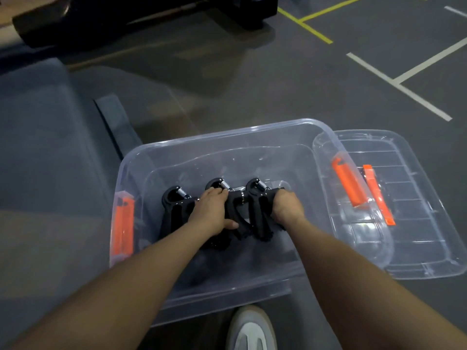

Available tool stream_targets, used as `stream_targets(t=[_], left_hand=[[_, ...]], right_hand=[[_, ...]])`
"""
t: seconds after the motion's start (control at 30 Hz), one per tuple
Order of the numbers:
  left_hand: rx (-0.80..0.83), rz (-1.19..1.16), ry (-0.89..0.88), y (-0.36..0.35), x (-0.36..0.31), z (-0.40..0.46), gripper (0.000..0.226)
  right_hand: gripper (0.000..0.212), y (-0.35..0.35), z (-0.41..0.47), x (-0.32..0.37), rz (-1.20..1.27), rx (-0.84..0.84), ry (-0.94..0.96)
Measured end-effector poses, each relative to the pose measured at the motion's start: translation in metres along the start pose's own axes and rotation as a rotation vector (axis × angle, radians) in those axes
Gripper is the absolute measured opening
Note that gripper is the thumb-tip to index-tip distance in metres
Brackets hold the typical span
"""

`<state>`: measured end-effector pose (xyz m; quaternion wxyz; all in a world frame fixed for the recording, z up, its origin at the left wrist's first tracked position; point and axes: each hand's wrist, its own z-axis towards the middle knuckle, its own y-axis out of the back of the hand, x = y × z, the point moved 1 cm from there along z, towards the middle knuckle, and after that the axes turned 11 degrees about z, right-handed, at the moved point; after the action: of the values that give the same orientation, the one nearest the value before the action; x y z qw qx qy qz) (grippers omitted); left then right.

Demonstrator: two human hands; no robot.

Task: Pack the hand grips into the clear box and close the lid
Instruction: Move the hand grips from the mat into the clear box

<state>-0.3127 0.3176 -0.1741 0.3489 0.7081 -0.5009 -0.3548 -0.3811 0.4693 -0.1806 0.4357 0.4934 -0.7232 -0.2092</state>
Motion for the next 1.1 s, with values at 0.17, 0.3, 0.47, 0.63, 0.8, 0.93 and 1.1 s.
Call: stream_targets(t=[0.17,0.3,0.47,0.63,0.8,0.93,1.1], left_hand=[[-0.052,-0.087,0.01,0.011,0.003,-0.013,0.076],[-0.277,-0.155,0.037,0.05,0.024,-0.04,0.036],[-0.452,-0.192,0.192,0.099,0.091,-0.097,0.037],[-0.486,-0.216,0.351,0.117,0.183,-0.168,0.041],[-0.552,-0.295,0.534,0.114,0.284,-0.24,0.039],[-0.561,-0.334,0.666,0.1,0.349,-0.284,0.036],[-0.557,-0.431,0.795,0.069,0.41,-0.312,0.041]], right_hand=[[0.03,0.016,-0.012,0.027,0.023,-0.071,0.062],[0.028,0.031,-0.034,0.085,0.113,-0.116,0.203],[0.028,0.028,-0.084,0.179,0.161,-0.093,0.34],[0.038,-0.017,-0.139,0.274,0.128,0.009,0.506],[0.038,-0.085,-0.189,0.361,0.119,0.132,0.598],[0.039,-0.144,-0.217,0.41,0.096,0.234,0.641],[0.036,-0.21,-0.237,0.444,0.071,0.308,0.645]])
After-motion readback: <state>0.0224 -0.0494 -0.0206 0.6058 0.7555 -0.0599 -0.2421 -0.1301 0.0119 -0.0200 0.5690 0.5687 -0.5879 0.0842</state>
